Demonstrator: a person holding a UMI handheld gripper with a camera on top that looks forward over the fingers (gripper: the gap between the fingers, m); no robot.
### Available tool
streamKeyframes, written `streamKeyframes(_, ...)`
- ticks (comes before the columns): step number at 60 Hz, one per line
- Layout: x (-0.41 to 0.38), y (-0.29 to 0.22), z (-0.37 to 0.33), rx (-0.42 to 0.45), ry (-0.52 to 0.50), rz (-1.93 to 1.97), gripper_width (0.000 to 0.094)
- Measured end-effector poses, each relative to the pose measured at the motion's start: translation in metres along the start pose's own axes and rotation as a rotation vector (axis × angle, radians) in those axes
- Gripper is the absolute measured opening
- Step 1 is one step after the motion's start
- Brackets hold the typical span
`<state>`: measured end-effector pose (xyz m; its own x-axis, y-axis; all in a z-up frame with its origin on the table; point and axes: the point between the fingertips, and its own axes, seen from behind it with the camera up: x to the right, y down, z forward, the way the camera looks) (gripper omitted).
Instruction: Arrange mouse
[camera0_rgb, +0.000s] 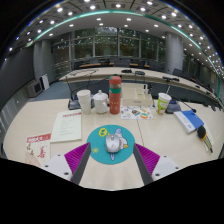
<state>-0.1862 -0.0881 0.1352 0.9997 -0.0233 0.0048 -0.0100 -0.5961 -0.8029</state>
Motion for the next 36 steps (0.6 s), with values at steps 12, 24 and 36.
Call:
streamKeyframes(12,0.001,0.008,-0.118,0.051,0.021,0.018,0.0860)
streamKeyframes(24,0.000,0.035,-0.202,0.077,0.033,0.029,0.0862)
streamKeyframes(36,0.001,0.053,-0.245,0.090,0.023,0.044,0.0862)
